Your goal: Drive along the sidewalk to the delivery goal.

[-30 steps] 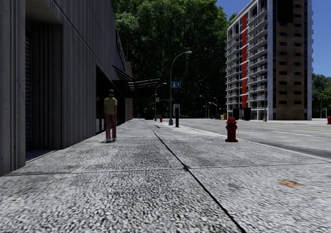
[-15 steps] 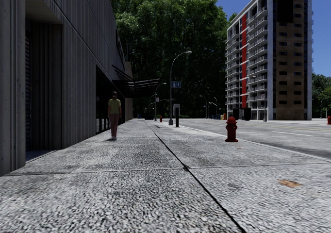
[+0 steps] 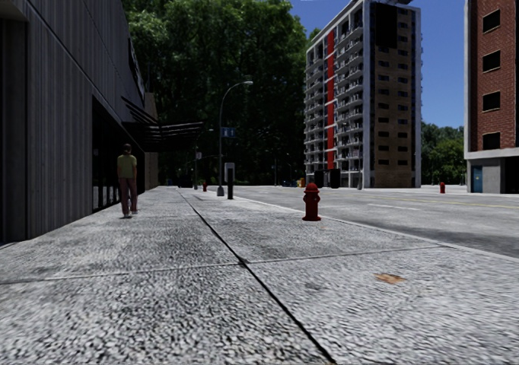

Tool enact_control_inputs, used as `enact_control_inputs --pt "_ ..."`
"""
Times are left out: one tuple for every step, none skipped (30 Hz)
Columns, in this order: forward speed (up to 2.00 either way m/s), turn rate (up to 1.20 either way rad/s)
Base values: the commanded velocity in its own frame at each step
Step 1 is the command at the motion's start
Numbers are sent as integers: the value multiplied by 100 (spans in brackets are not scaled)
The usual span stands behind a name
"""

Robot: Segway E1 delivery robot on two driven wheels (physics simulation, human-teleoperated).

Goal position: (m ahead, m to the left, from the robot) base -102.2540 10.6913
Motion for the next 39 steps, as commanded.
enact_control_inputs --pt "0 -57" --pt "0 -57" --pt "0 -57" --pt "0 -57" --pt "0 -57" --pt "0 -57" --pt "0 -57" --pt "0 -57" --pt "0 -57" --pt "0 -57" --pt "0 -57" --pt "0 -57" --pt "0 -57" --pt "0 -57" --pt "0 -57" --pt "0 -57" --pt "0 -57" --pt "0 -57" --pt "0 -57" --pt "0 -57" --pt "0 -57" --pt "0 -57" --pt "0 -57" --pt "0 -57" --pt "0 -57" --pt "0 -57" --pt "0 -57" --pt "0 -57" --pt "0 -57" --pt "0 -57" --pt "0 -57" --pt "0 -57" --pt "0 -57" --pt "0 -57" --pt "0 -57" --pt "0 -57" --pt "0 -57" --pt "0 -57" --pt "0 -57"
